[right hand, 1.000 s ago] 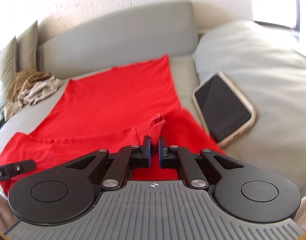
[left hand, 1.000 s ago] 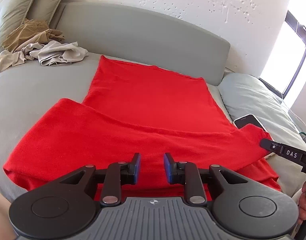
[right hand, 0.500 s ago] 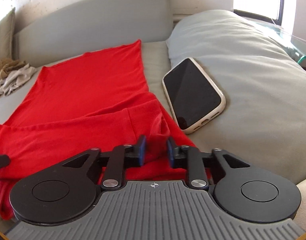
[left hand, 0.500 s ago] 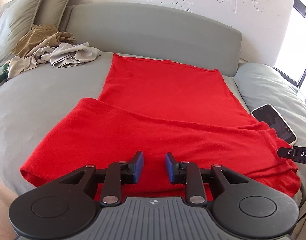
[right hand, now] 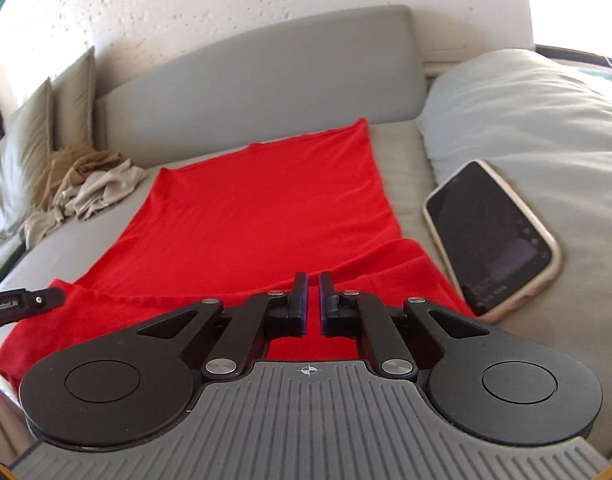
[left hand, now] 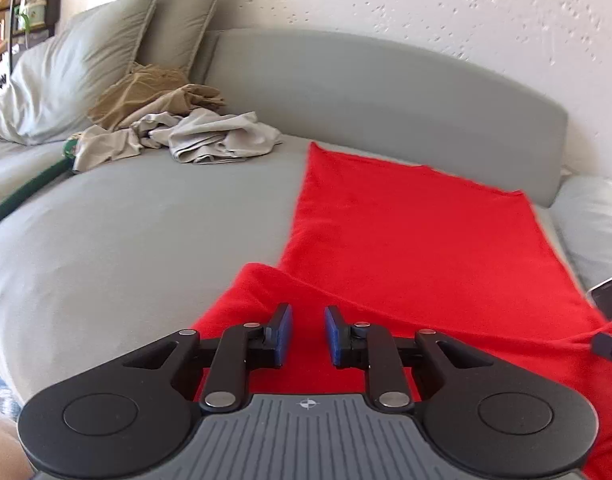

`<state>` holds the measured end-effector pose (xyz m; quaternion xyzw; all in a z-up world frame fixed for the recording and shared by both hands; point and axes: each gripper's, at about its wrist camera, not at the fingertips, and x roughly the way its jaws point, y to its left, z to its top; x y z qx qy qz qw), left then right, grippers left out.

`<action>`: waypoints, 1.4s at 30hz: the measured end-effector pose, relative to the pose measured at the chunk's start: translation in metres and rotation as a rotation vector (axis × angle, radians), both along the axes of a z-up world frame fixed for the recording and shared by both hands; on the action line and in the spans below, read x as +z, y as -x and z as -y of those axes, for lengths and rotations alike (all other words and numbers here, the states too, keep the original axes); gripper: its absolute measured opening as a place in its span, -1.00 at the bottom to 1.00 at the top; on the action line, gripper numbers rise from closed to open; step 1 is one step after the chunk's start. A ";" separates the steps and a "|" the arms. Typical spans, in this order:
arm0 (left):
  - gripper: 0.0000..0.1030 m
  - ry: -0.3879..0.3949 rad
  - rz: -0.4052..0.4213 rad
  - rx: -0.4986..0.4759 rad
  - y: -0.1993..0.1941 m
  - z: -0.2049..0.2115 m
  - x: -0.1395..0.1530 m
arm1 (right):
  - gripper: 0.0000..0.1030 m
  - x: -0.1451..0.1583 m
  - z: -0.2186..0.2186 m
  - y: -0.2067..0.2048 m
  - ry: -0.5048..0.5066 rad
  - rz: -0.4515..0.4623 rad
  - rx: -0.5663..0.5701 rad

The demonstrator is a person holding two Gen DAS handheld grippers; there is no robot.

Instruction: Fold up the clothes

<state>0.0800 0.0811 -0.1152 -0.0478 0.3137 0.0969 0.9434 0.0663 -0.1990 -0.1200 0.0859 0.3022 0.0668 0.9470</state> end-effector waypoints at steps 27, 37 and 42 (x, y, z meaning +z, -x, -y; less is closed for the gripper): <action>-0.41 -0.116 -0.054 -0.225 0.070 0.054 0.004 | -0.85 0.008 -0.036 0.066 0.161 -0.030 0.147; -0.54 0.019 -0.129 0.095 0.085 -0.003 0.017 | -0.94 0.013 0.032 0.078 0.132 -0.150 -0.101; -0.60 0.077 -0.012 -0.130 0.099 0.013 0.030 | -0.71 0.028 0.048 0.091 0.006 -0.152 -0.136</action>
